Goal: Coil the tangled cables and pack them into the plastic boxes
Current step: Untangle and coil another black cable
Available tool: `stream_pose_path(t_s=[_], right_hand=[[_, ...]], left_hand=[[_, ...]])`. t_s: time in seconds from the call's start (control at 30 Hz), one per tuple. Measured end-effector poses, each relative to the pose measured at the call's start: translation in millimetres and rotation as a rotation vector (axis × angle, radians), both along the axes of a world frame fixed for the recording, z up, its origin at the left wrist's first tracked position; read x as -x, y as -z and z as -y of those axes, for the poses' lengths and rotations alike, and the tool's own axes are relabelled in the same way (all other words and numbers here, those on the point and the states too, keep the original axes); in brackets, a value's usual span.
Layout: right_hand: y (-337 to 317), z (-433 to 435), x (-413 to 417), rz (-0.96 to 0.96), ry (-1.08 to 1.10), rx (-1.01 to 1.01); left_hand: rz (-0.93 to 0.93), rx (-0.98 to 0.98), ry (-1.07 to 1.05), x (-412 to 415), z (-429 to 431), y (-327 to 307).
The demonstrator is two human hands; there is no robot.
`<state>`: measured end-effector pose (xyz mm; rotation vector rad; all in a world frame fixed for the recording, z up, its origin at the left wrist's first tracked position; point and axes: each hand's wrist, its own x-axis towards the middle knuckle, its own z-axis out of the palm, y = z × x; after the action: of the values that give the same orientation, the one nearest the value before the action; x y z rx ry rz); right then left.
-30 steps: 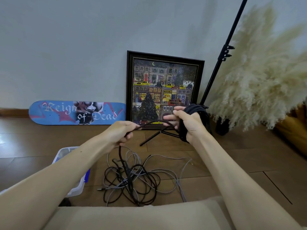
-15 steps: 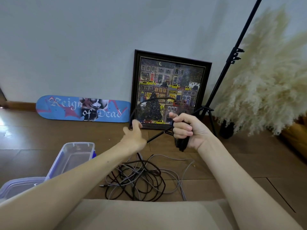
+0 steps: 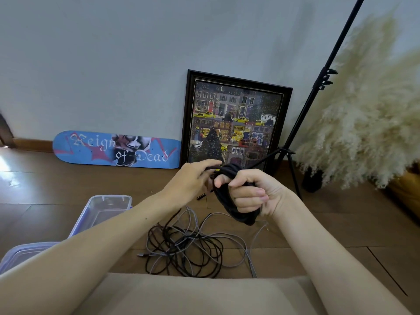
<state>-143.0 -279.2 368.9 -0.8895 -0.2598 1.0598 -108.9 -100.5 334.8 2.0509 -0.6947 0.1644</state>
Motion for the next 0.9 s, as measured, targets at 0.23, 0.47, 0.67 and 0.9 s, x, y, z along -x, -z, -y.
stream_pose_path(t_s=[0.23, 0.47, 0.67, 0.9], right_hand=[[1.4, -6.7, 5.5, 0.023, -0.065, -0.067], [-9.3, -2.9, 11.1, 0.112, -0.019, -0.235], [-27.7, 8.9, 5.2, 0.109, 0.311, -0.483], [-17.2, 5.0, 2.1, 0.159, 0.674, -0.422]], left_hand=[[0.199, -0.414, -0.053, 0.5, -2.9, -7.5], [-0.011, -0.206, 0.078, 8.7, 9.5, -4.4], [-0.141, -0.474, 0.140, 24.2, 23.1, 18.2], [0.028, -0.626, 0.095, 29.8, 37.0, 17.9]])
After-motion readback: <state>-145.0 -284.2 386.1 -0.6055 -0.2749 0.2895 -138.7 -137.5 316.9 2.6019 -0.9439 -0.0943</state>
